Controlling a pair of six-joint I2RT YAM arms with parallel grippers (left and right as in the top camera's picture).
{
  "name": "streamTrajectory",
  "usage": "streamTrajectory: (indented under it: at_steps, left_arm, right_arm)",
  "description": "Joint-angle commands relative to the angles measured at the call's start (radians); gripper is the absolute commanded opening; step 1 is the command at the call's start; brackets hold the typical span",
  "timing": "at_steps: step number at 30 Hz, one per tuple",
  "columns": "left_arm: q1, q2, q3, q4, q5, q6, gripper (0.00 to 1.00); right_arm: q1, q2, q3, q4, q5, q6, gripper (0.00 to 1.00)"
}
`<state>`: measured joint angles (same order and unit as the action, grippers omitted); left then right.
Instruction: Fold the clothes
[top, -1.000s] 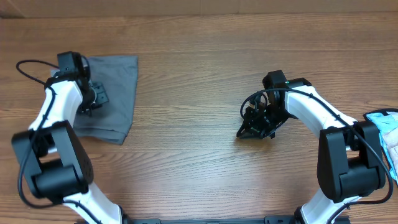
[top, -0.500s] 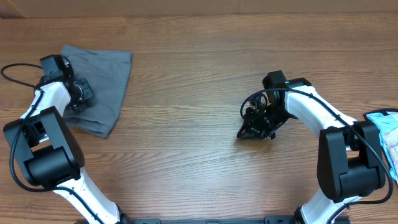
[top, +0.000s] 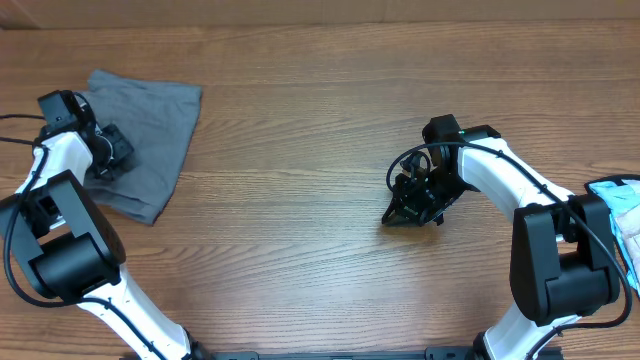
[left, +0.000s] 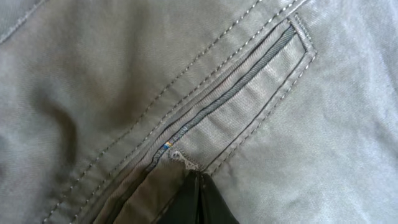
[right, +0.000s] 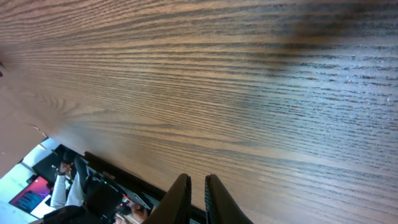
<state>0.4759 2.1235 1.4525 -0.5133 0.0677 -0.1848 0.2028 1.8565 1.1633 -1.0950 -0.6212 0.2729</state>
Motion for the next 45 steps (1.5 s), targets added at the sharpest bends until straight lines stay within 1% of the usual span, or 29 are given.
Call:
streamTrajectory:
  at_steps: [1, 5, 8, 12, 16, 20, 22, 29, 37, 45]
  left_arm:
    - [0.0, 0.032, 0.001, -0.086, 0.023, -0.002, 0.04]
    - [-0.054, -0.04, 0.05, -0.118, 0.106, 0.085, 0.05]
    - [-0.103, -0.064, 0.051, -0.11, 0.123, 0.124, 0.06]
    - [-0.195, -0.043, 0.05, -0.087, 0.211, 0.254, 0.07]
    - [-0.283, -0.004, 0.05, -0.042, 0.206, 0.321, 0.07]
    - [-0.334, 0.037, 0.05, 0.016, 0.123, 0.313, 0.08]
    - [-0.342, 0.055, 0.05, 0.03, 0.035, 0.255, 0.06]
    - [-0.315, 0.065, 0.05, 0.069, -0.145, 0.111, 0.06]
    - [-0.286, 0.064, 0.05, 0.068, -0.136, 0.102, 0.06]
    - [-0.286, 0.064, 0.101, 0.063, 0.016, 0.077, 0.12]
  right_arm:
    - [-0.001, -0.005, 0.018, 0.001, -0.001, 0.015, 0.13]
    - [-0.001, -0.005, 0.018, 0.004, -0.001, 0.014, 0.13]
    - [-0.001, -0.005, 0.018, 0.01, -0.001, 0.015, 0.13]
    - [-0.001, -0.005, 0.018, 0.012, -0.001, 0.015, 0.13]
    - [-0.001, -0.005, 0.018, 0.011, -0.001, 0.015, 0.13]
    - [-0.001, -0.005, 0.018, 0.007, -0.001, 0.015, 0.13]
    - [-0.001, -0.005, 0.018, 0.004, -0.001, 0.015, 0.13]
    - [-0.001, -0.005, 0.018, -0.004, -0.001, 0.015, 0.13]
    - [-0.001, -0.005, 0.018, -0.013, -0.001, 0.015, 0.13]
    - [-0.001, -0.005, 0.018, -0.017, -0.001, 0.014, 0.13]
